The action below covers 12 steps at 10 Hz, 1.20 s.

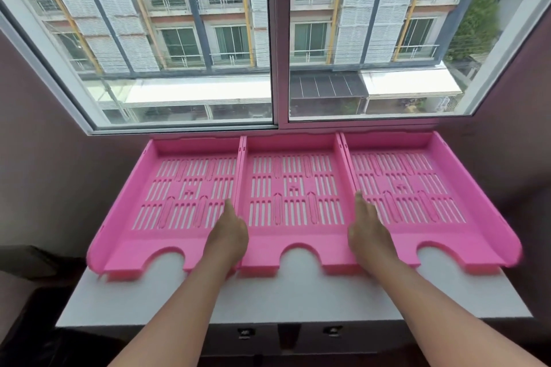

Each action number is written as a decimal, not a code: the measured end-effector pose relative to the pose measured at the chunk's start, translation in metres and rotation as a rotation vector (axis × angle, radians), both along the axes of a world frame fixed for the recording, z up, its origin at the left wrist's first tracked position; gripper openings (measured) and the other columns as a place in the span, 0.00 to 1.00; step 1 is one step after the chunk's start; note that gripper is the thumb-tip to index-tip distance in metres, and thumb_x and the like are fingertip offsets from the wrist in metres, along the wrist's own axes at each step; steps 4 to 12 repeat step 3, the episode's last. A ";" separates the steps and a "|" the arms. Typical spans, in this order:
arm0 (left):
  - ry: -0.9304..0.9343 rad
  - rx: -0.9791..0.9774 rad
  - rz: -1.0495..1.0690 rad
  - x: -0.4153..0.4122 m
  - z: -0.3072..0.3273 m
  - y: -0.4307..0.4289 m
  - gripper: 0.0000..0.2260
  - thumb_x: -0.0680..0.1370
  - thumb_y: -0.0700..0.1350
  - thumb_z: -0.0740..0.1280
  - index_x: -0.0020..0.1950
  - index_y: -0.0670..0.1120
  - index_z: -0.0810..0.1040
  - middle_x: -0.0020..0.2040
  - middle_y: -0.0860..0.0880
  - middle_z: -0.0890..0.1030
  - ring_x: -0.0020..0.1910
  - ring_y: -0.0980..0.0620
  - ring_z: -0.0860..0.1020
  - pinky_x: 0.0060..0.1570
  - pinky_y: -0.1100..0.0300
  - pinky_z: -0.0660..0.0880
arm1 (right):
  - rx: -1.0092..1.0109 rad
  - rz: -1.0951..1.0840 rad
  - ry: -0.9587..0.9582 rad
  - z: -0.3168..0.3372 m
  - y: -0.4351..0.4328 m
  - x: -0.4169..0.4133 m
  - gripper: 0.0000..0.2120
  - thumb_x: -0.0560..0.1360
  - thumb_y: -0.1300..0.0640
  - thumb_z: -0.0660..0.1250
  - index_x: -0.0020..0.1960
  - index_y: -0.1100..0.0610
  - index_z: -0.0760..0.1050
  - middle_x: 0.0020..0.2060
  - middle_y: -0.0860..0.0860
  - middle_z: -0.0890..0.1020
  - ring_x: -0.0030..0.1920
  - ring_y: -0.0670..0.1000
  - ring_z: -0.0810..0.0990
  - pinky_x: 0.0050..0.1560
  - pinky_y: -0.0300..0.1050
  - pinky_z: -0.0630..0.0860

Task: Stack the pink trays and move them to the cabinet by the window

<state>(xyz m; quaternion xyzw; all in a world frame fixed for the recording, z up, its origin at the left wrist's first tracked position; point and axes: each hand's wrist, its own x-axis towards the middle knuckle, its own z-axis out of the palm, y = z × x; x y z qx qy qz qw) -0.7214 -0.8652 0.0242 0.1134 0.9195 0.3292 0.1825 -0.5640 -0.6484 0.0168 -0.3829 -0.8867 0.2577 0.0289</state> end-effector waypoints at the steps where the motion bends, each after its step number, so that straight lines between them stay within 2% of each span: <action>1: 0.005 0.001 -0.008 -0.004 -0.004 0.003 0.28 0.84 0.42 0.53 0.81 0.47 0.43 0.77 0.41 0.65 0.38 0.59 0.72 0.28 0.67 0.65 | -0.026 0.019 0.004 -0.001 0.006 -0.002 0.36 0.80 0.66 0.53 0.83 0.52 0.40 0.82 0.56 0.52 0.49 0.55 0.81 0.37 0.44 0.73; 2: -0.022 -0.008 -0.018 -0.001 0.000 0.001 0.28 0.84 0.42 0.53 0.81 0.47 0.43 0.77 0.40 0.63 0.50 0.50 0.78 0.36 0.64 0.69 | -0.057 0.051 -0.002 -0.001 0.007 0.000 0.36 0.81 0.66 0.52 0.82 0.52 0.38 0.82 0.56 0.50 0.42 0.52 0.77 0.30 0.41 0.66; 3: 0.010 -0.038 -0.060 0.000 0.012 0.000 0.29 0.84 0.45 0.55 0.80 0.46 0.44 0.79 0.41 0.59 0.63 0.45 0.75 0.59 0.49 0.75 | -0.120 0.054 0.003 0.014 0.006 -0.001 0.36 0.82 0.63 0.54 0.82 0.54 0.37 0.82 0.56 0.45 0.64 0.59 0.76 0.49 0.47 0.77; 12: 0.010 -0.038 -0.060 0.000 0.012 0.000 0.29 0.84 0.45 0.55 0.80 0.46 0.44 0.79 0.41 0.59 0.63 0.45 0.75 0.59 0.49 0.75 | -0.120 0.054 0.003 0.014 0.006 -0.001 0.36 0.82 0.63 0.54 0.82 0.54 0.37 0.82 0.56 0.45 0.64 0.59 0.76 0.49 0.47 0.77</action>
